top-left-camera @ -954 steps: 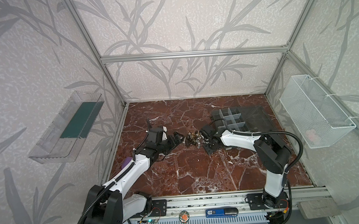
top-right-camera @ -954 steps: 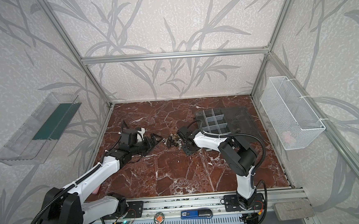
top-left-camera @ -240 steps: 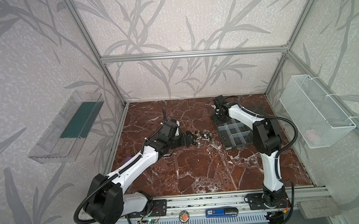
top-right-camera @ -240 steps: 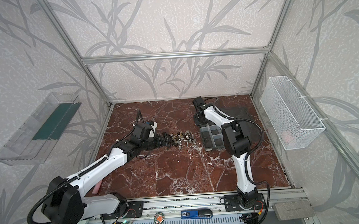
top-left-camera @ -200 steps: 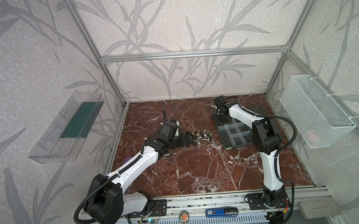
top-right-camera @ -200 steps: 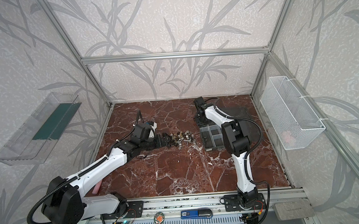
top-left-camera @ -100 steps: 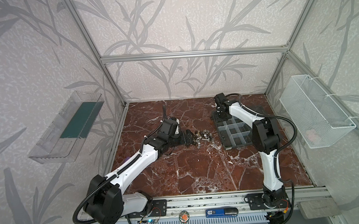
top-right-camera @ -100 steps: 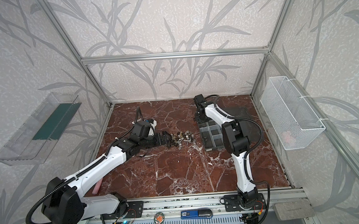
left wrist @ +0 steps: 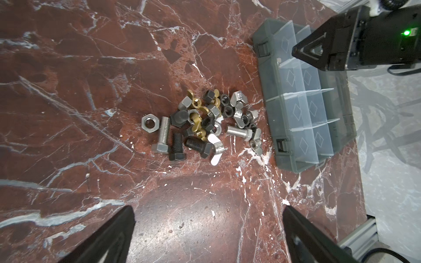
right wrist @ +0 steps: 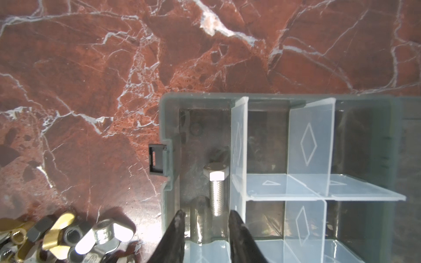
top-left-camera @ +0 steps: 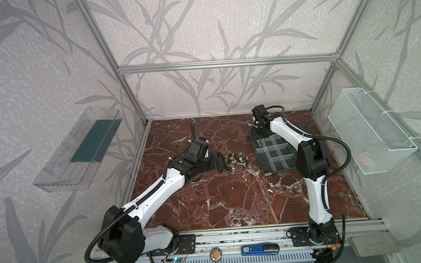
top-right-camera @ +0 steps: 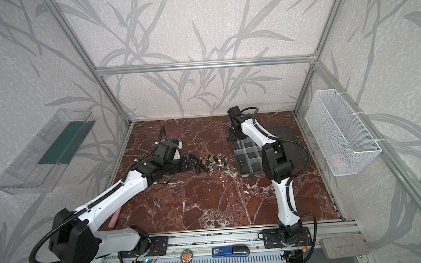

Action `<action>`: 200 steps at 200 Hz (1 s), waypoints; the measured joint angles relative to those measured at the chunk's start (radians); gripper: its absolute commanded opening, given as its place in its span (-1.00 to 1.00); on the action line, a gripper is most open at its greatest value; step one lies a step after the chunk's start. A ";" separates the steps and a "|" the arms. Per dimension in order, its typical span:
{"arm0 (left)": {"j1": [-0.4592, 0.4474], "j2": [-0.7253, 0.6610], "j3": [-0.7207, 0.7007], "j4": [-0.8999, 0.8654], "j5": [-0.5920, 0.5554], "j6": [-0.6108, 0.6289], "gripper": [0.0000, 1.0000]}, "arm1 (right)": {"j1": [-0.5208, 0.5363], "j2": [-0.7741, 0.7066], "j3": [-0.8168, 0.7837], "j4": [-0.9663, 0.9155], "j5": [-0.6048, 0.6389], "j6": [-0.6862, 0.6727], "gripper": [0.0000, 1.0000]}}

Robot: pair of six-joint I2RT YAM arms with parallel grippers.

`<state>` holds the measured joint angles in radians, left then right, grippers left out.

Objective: Sort the screws and nuts into containers
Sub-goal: Place the screw into the container, then pick up the screw from the center of the table.

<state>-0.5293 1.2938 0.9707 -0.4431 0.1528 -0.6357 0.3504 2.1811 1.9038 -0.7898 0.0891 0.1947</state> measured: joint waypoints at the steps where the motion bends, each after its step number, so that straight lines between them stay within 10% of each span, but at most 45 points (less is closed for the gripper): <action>1: 0.000 0.000 0.000 -0.002 -0.001 0.000 0.98 | 0.000 -0.002 -0.001 0.000 -0.003 0.000 -0.23; 77: 0.042 0.007 0.024 -0.010 0.020 0.011 0.98 | 0.141 -0.263 -0.209 0.028 -0.031 0.005 0.43; 200: 0.184 0.087 -0.109 0.282 0.372 -0.220 0.99 | 0.325 -0.320 -0.508 0.116 -0.001 -0.049 0.30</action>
<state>-0.3454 1.3811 0.8612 -0.1616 0.5251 -0.8555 0.6754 1.8610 1.3960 -0.6735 0.0879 0.1459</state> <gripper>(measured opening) 0.993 0.663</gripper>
